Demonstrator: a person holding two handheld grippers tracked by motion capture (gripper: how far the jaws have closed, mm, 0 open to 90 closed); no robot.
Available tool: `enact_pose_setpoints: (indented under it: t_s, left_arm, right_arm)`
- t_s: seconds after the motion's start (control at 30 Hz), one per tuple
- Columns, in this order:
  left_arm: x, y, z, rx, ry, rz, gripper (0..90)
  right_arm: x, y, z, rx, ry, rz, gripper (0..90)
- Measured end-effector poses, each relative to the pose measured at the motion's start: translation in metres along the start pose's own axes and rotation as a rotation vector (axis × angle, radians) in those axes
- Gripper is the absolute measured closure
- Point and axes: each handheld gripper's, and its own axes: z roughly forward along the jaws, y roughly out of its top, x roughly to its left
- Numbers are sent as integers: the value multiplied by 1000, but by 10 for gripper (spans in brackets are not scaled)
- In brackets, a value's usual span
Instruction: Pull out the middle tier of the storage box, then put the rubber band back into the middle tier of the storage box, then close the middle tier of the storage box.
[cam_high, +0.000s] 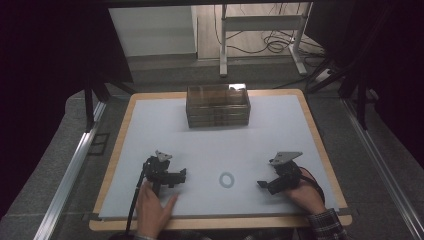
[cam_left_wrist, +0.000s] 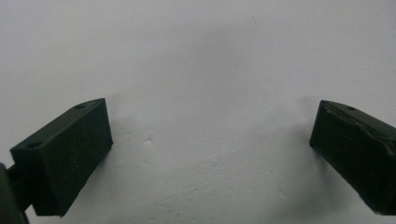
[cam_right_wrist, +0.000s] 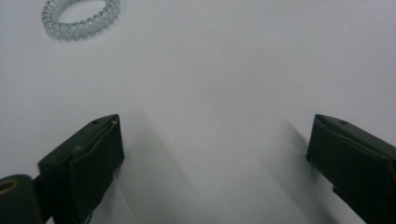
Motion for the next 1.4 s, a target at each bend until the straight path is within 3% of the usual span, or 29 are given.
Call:
enact_pose_setpoints:
  t_s: [1.13,1.4]
  left_arm:
    - [0,0,0,3,1,6,0]
    - [0,0,0,4,1,6,0]
  right_arm:
    - [3,1,2,0,-12,13,4]
    - [4,3,0,5,-12,9,52]
